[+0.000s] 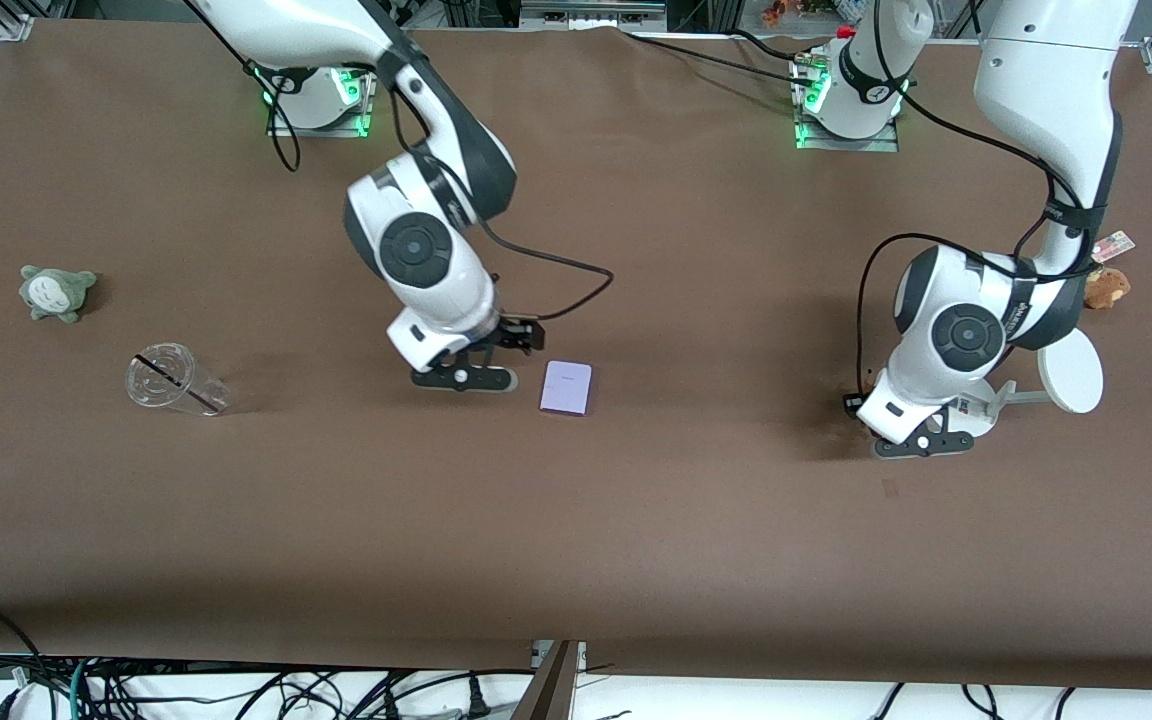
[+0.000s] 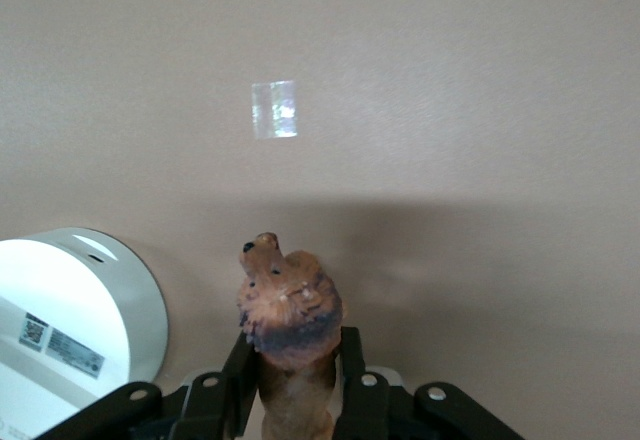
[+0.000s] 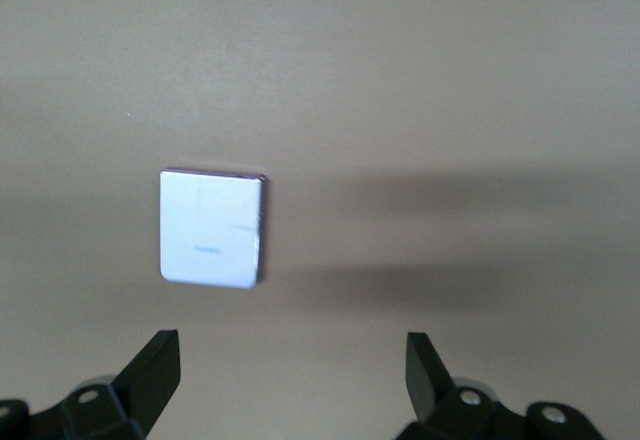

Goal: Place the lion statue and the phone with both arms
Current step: 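Carry the lion with the left gripper while the right gripper grasps the phone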

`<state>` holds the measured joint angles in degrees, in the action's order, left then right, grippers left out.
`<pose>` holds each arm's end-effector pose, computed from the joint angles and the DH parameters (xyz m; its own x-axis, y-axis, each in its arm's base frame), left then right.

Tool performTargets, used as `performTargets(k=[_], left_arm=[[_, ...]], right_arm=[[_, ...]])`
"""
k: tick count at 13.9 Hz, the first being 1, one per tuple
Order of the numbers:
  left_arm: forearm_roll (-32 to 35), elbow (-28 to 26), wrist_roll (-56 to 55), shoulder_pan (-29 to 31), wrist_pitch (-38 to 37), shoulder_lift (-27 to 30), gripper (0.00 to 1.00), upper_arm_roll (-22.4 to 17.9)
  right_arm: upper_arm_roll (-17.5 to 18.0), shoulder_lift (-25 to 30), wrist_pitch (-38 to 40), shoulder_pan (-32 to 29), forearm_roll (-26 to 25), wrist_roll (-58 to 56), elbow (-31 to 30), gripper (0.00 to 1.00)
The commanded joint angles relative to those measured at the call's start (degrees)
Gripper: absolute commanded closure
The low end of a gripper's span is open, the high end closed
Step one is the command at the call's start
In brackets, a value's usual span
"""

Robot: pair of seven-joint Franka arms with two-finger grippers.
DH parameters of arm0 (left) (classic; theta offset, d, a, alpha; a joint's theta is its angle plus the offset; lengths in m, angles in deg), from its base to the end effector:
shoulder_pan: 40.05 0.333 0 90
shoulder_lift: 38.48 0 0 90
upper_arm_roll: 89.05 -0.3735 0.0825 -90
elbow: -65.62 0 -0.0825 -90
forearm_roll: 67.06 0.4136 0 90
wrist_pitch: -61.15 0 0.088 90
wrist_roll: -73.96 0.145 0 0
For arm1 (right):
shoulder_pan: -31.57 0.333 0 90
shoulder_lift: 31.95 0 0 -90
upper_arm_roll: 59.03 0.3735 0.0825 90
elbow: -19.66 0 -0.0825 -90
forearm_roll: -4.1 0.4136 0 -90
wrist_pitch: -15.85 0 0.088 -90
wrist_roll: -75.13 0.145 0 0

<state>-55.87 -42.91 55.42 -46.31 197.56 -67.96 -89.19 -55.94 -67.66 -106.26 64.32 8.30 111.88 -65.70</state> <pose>0.6750 -0.0654 0.2184 0.9974 0.0724 0.0063 0.0726 -0.9880 -0.1361 0.6271 0.4513 0.3029 0.9971 -0.0628 -0.0432 -0.0663 -0.9942 -0.0852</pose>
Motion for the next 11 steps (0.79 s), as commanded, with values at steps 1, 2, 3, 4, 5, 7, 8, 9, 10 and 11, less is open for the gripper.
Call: performTargets(k=[1,2,3,4,5,7,8,9,10,11], left_arm=[[-0.29,-5.02,3.07,1.43,4.11,2.33,1.00,0.23],[-0.29,-5.73,4.03,2.13,5.43,2.33,1.00,0.23],[-0.29,-6.34,4.74,2.48,6.05,2.33,1.00,0.23],[-0.29,-6.87,5.00,2.57,6.15,2.41,1.00,0.23],[-0.29,-7.23,5.01,2.75,6.41,2.85,1.00,0.23],[-0.29,-8.80,5.01,2.92,8.25,3.03,1.00,0.23],[-0.29,-9.42,5.01,2.92,8.78,3.03,1.00,0.23],[-0.29,-9.43,4.92,2.92,8.70,3.03,1.00,0.23],[-0.29,-9.43,4.92,2.92,8.70,3.03,0.91,0.23],[-0.29,-8.99,4.48,2.84,8.44,3.03,0.36,0.23]], right_arm=[[-0.37,-4.45,-4.52,1.26,-0.15,1.48,2.12,0.00],[-0.63,-5.94,-5.32,1.87,-0.15,2.17,2.73,0.00],[-0.63,-7.43,-6.20,2.31,-0.68,3.22,3.70,0.00],[-0.63,-8.75,-6.99,2.58,-1.38,4.02,4.84,0.00],[-0.63,-10.07,-7.17,2.67,-1.82,4.90,5.81,0.00],[-0.63,-11.92,-8.40,3.11,-1.82,5.26,6.78,0.00],[-0.63,-12.71,-9.19,3.28,-1.82,5.26,7.04,0.00],[-0.72,-13.24,-9.89,3.72,-1.91,5.26,7.05,0.00],[-0.72,-13.68,-10.42,3.81,-2.17,5.26,7.05,0.00],[-0.72,-14.12,-11.04,3.81,-2.44,5.26,7.05,0.00]])
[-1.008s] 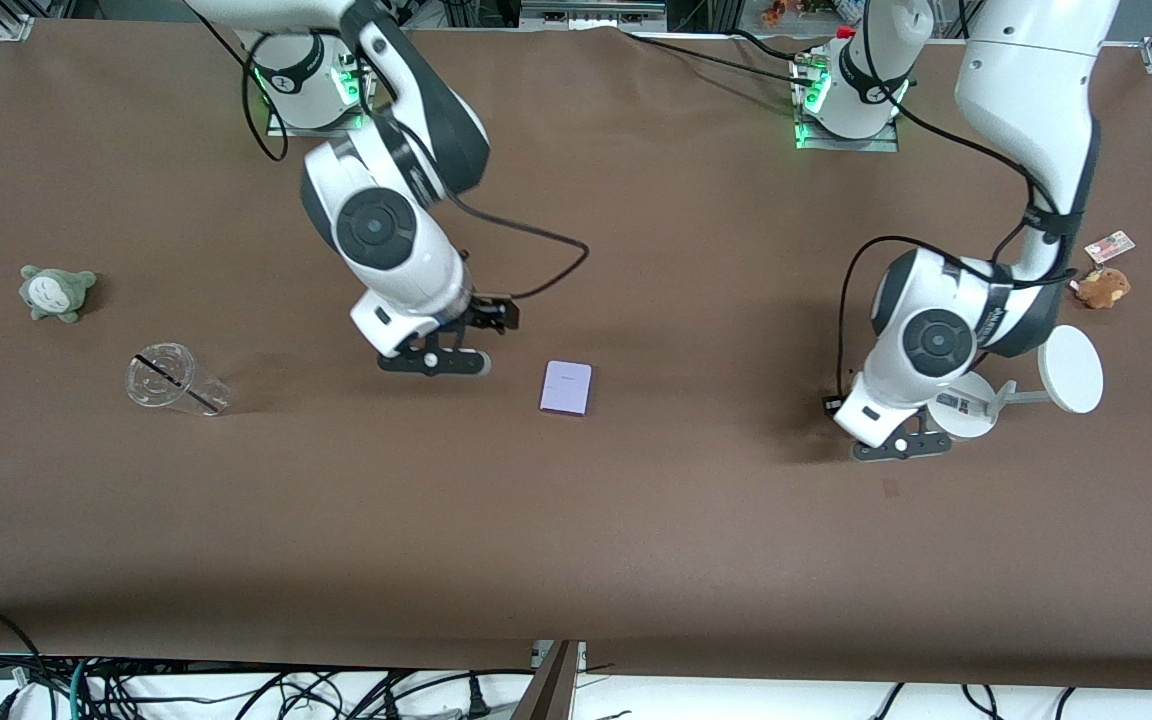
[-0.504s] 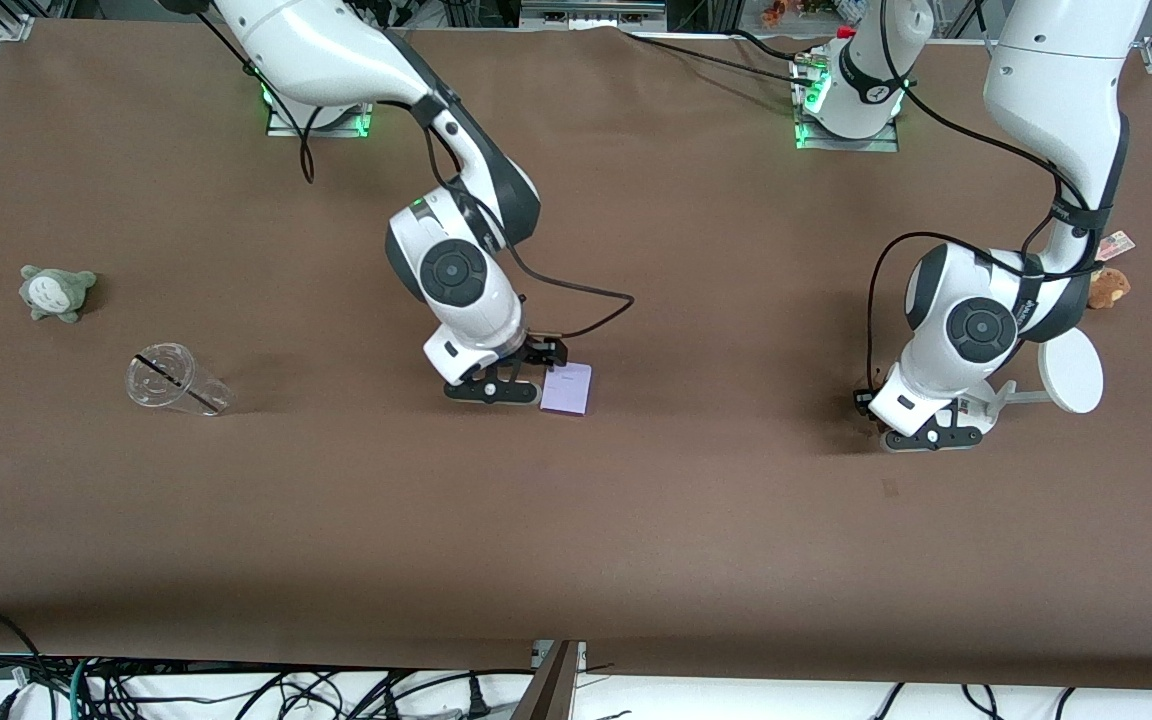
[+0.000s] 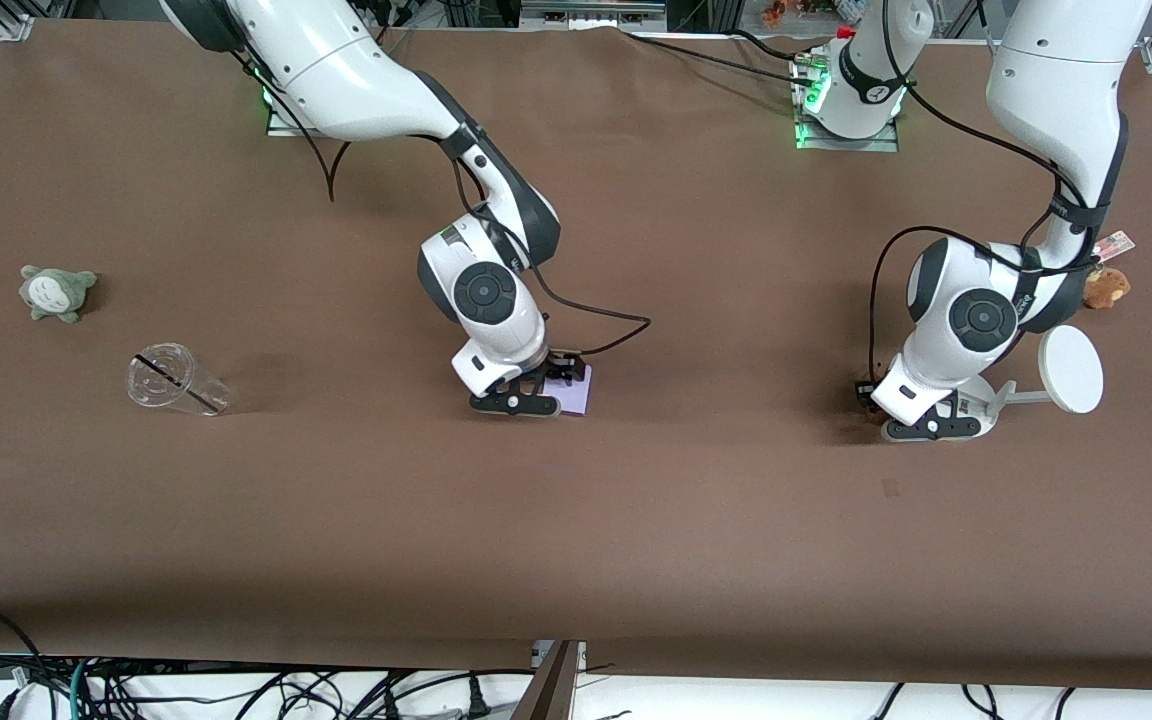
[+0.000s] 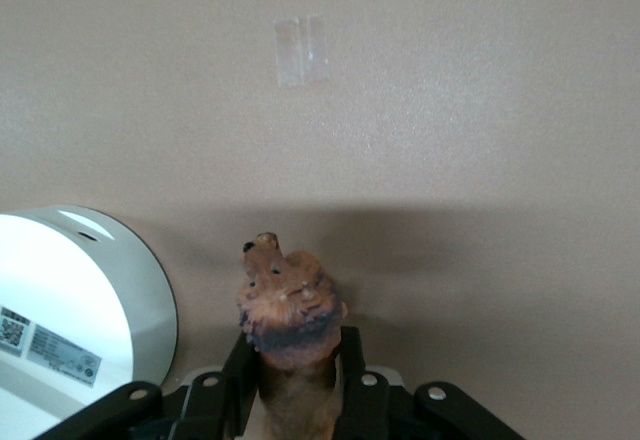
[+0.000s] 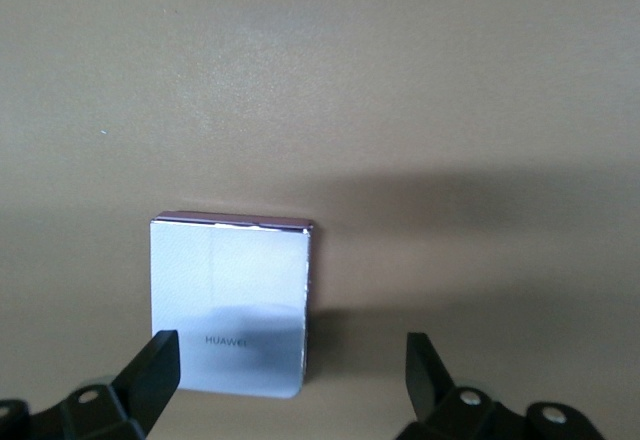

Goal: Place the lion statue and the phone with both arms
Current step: 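Place the lion beside the lamp while the right gripper lifts the phone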

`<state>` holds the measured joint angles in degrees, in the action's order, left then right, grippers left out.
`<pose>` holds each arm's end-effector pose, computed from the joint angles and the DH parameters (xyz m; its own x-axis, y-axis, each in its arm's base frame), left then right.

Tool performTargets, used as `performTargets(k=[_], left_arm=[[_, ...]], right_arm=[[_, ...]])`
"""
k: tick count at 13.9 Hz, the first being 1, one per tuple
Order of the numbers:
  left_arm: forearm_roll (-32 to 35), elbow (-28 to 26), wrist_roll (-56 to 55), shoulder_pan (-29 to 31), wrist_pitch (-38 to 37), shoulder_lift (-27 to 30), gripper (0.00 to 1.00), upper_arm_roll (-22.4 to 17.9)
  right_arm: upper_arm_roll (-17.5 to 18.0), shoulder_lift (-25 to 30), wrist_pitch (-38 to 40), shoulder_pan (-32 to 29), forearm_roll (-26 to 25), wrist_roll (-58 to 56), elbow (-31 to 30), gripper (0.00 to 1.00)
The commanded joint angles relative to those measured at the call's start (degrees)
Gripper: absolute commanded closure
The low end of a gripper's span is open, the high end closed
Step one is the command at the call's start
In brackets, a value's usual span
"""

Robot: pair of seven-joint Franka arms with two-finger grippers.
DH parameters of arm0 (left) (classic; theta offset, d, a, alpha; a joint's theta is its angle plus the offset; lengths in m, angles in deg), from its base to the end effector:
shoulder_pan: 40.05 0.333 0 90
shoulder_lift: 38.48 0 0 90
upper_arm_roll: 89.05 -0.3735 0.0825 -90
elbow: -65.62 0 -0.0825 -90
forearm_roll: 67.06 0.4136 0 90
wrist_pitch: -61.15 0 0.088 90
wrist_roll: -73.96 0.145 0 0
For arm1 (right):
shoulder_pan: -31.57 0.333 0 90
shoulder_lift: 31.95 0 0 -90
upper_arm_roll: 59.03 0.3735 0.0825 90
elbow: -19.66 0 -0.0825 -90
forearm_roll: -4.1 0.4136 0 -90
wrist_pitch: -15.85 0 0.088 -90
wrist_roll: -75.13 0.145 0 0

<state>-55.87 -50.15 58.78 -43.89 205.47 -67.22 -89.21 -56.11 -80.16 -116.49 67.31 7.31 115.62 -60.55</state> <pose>0.6458 -0.0390 0.1868 0.9990 0.0403 0.0178 0.0421 -0.9927 -0.1133 0.6334 0.4995 0.1901 0.9963 -0.0863 -0.0024 -0.0861 -0.9907 -0.1055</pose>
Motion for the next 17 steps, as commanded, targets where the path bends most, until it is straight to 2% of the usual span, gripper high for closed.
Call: performTargets(k=[1,3,5,7,11,13,16,17], left_arm=[[-0.29,-1.48,0.95,0.41,0.27,2.55,0.00,0.33],[-0.38,-1.30,0.60,0.41,-2.18,4.39,0.00,0.94],[-3.08,1.06,0.07,0.41,-9.10,6.50,0.00,2.52],[-5.64,6.14,-0.98,0.32,-19.02,8.17,0.00,3.93],[-5.83,19.32,-2.39,0.32,-35.65,9.31,0.00,4.64],[-7.23,23.29,-2.48,0.41,-39.10,10.54,0.00,4.55],[-8.11,25.68,-2.13,3.04,-42.70,14.49,0.00,4.20],[-10.63,26.12,-1.87,4.09,-44.63,15.72,0.00,3.94]], right_arm=[[-0.54,-2.16,-1.24,0.91,-1.54,1.52,1.99,0.00],[-0.54,-3.56,-2.38,1.87,-1.54,2.91,3.03,0.00],[-0.98,-6.02,-2.21,3.10,-2.59,4.85,6.10,0.00],[-1.07,-6.99,-2.04,3.46,-4.51,4.95,7.43,0.00],[-1.07,-7.78,-1.95,3.55,-8.21,3.89,7.44,0.00],[-1.07,-8.66,-2.04,3.90,-8.57,3.45,8.39,0.00],[-1.07,-9.45,-1.95,5.13,-8.57,3.63,10.25,0.00],[-1.07,-9.54,-1.95,5.22,-8.57,3.63,10.25,0.00]])
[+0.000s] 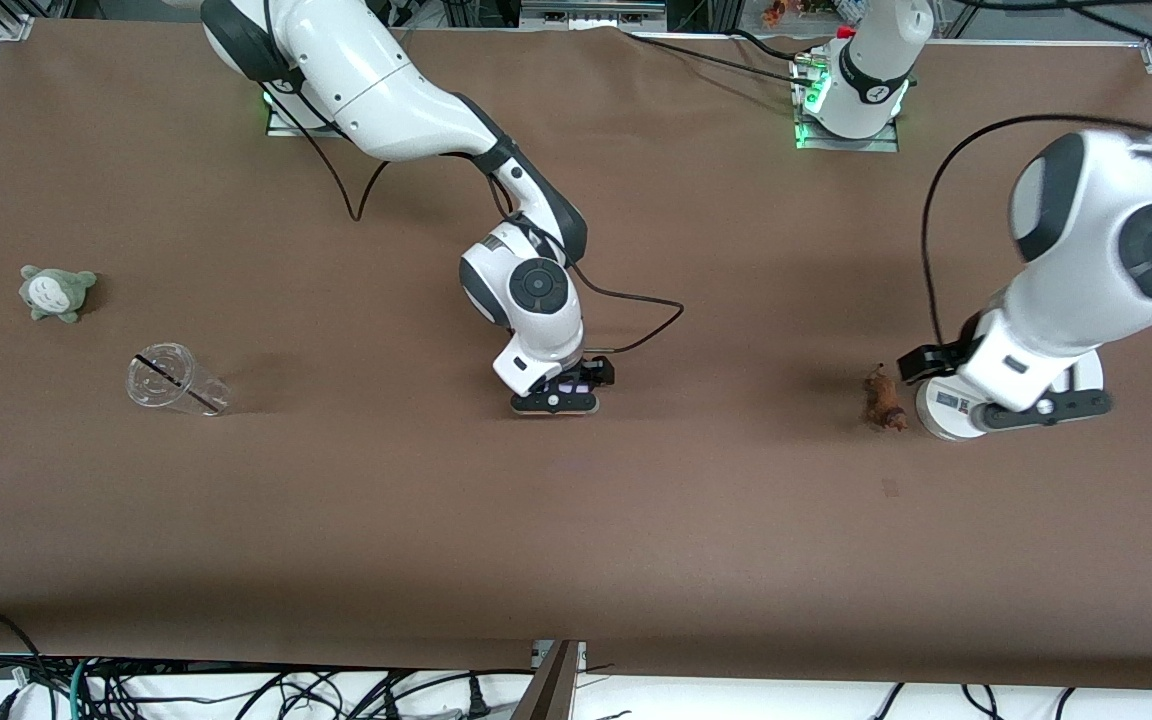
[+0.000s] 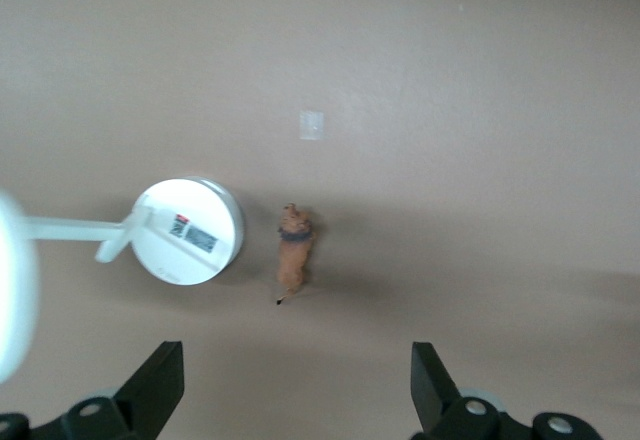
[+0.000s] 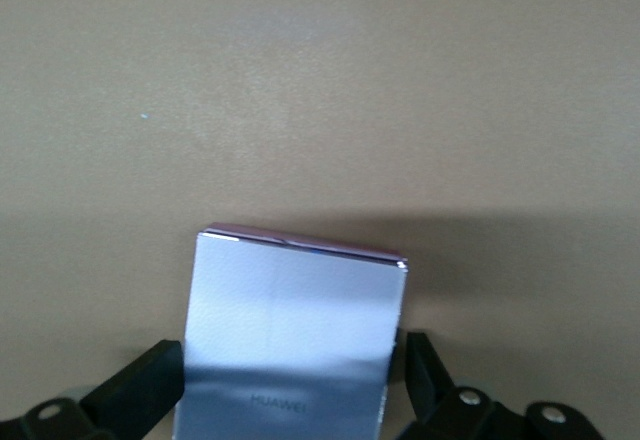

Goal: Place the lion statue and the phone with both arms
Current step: 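Place the lion beside the lamp while the right gripper lifts the phone, then return the left arm to rest while the right gripper carries the phone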

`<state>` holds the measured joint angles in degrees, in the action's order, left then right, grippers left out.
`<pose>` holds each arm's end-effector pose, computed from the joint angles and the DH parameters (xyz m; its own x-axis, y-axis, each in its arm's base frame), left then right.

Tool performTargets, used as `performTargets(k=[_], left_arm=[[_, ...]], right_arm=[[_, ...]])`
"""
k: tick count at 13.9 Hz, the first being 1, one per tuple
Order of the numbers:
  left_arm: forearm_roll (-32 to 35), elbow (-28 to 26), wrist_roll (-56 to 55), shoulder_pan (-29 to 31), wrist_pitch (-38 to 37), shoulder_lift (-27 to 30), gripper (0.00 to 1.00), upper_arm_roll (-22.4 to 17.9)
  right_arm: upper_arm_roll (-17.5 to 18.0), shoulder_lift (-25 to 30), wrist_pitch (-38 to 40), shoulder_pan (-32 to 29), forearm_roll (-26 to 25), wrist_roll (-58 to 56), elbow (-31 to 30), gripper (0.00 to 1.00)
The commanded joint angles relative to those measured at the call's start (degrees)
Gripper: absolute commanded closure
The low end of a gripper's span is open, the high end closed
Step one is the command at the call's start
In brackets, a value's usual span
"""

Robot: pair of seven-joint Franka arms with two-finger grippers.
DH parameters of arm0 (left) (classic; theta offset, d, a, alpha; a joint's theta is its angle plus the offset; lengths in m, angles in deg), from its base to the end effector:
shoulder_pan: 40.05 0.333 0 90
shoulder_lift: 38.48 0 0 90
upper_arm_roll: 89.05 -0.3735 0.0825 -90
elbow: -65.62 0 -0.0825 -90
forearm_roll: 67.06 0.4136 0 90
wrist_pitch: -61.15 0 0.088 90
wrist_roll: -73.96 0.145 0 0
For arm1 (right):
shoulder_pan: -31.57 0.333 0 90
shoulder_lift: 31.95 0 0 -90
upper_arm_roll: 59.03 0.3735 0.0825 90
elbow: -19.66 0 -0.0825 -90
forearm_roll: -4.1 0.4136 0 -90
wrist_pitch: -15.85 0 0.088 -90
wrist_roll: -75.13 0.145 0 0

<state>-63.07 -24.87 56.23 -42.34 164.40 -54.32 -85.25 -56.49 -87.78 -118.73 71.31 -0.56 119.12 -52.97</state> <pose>0.6790 -0.0595 0.4837 0.9816 0.1873 -0.0360 0.1848 -0.9808 -0.0627 0.6253 0.5513 0.1476 0.9954 0.0001 0.0960 0.0054 -0.9985 -0.0550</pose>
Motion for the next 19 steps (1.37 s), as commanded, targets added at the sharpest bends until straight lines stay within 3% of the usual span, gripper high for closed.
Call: performTargets(k=[1,4,5,6,7,9,12,16,19], left_arm=[[-5.46,1.45,0.77,3.43,-5.14,3.79,0.00,-0.64],[-5.57,1.63,3.30,5.45,-7.70,6.51,0.00,-1.87],[-5.66,1.63,6.62,6.42,-8.41,7.13,0.00,-1.96],[-5.66,1.63,8.57,7.82,-8.85,7.75,0.00,-1.87],[-5.05,1.63,8.94,8.09,-9.37,8.36,0.00,-1.87],[-4.61,1.63,9.12,8.10,-11.74,8.98,0.00,-1.87],[-4.61,1.63,10.17,8.27,-11.93,8.28,0.00,-1.79],[-4.69,2.16,10.17,8.27,-12.02,7.67,0.00,-1.78],[-4.69,3.04,10.17,8.19,-12.37,7.40,0.00,-1.78]], right_arm=[[-0.70,-1.92,0.29,1.21,-0.79,0.13,2.67,0.00],[-0.70,-2.27,0.03,1.13,-0.79,0.22,2.67,0.00],[-0.70,-2.18,0.03,1.13,-0.70,0.22,2.67,0.05],[-0.70,-2.18,0.03,0.95,-0.70,0.13,2.67,0.18],[-0.70,-2.18,0.11,0.60,-0.70,-0.04,2.76,0.41],[-0.70,-2.01,0.46,0.34,-0.70,-0.31,2.67,0.60],[-0.70,-0.70,3.96,-0.89,-0.53,-1.70,2.84,0.63],[-0.43,4.57,11.00,-4.40,0.35,-6.98,2.59,0.63],[-0.79,10.71,14.43,-6.68,0.35,-8.21,-1.18,0.62]])
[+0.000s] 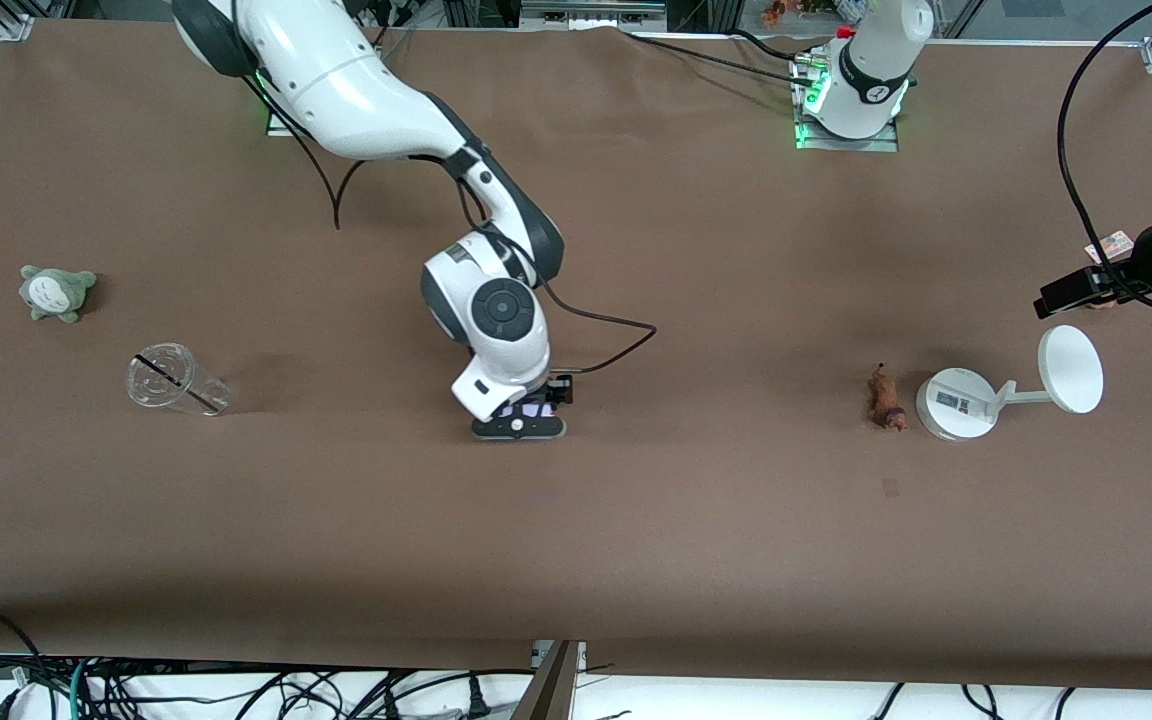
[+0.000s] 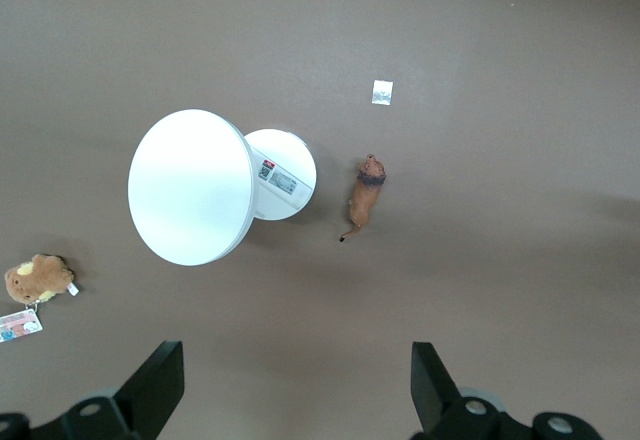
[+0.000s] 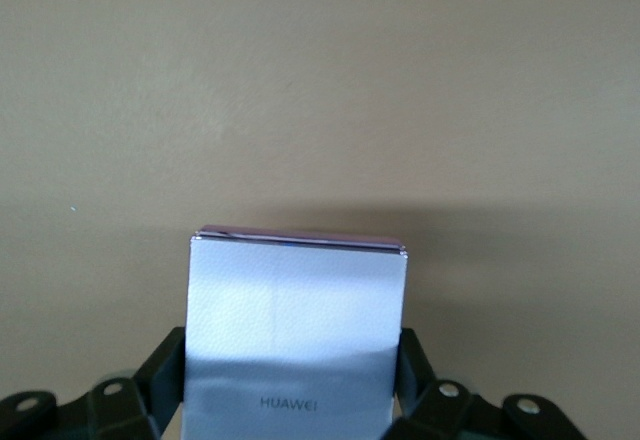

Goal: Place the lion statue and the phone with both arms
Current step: 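Return the left arm to rest while the right gripper carries the phone, then carry the white phone with the right gripper toward the clear cup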

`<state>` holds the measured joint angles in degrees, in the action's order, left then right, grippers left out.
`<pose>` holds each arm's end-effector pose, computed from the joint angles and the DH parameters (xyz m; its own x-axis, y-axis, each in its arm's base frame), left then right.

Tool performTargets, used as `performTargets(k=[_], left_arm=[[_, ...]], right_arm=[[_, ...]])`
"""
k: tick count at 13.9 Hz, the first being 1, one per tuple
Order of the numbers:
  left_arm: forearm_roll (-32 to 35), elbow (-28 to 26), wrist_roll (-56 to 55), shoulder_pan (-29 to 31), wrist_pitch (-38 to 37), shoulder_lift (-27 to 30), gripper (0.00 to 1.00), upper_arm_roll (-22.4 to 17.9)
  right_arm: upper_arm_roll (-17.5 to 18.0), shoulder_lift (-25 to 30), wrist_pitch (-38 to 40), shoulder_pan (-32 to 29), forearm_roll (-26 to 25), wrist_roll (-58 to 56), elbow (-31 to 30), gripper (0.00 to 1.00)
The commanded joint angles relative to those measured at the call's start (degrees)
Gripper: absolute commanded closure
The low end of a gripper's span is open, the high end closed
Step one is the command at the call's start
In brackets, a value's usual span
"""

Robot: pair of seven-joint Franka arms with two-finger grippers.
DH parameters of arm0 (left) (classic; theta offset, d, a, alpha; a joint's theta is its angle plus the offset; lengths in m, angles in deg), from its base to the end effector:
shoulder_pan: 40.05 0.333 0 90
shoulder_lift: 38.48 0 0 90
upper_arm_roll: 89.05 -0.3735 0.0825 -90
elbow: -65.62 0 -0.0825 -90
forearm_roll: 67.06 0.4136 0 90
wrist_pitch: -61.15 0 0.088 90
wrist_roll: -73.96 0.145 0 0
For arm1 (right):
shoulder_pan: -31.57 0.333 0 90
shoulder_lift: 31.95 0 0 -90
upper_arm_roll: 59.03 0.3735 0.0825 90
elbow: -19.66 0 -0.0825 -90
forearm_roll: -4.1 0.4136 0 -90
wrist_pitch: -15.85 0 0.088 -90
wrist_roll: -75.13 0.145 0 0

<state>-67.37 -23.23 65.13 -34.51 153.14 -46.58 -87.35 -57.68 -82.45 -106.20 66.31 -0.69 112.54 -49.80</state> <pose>0.6285 0.0426 0.5710 0.9718 0.2192 -0.0868 0.2197 -0.9756 -0.0038 0.6804 0.4816 0.2304 0.9980 0.0118 0.0614 0.0105 -0.9997 0.0213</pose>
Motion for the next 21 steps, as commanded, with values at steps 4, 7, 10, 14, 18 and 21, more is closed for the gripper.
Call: performTargets(k=[4,7,10,14,18,21], left_arm=[[-0.39,1.57,1.18,0.18,-1.02,-0.34,0.00,0.41],[-0.31,1.57,1.27,0.00,-1.02,-0.34,0.00,0.41],[-0.31,1.57,1.18,0.00,-1.02,-0.34,0.00,0.41],[-0.31,1.57,1.27,0.00,-1.11,-0.34,0.00,0.41],[-0.31,1.57,1.27,0.09,-1.02,-0.34,0.00,0.41],[-0.39,1.57,1.27,0.09,-1.11,-0.34,0.00,0.41]], right_arm=[[0.41,14.09,4.27,-7.66,4.16,-11.47,-10.86,0.62],[0.32,20.41,7.86,-11.35,4.44,-15.42,-15.78,0.62],[-4.67,28.41,6.49,-12.42,4.44,-25.52,-27.10,0.62],[-9.77,32.21,2.10,-12.42,4.44,-30.79,-36.34,0.62],[-15.14,32.31,-8.09,-12.50,4.53,-38.20,-44.52,0.62],[-16.21,29.85,-14.86,-13.47,4.53,-39.96,-47.17,0.62]])
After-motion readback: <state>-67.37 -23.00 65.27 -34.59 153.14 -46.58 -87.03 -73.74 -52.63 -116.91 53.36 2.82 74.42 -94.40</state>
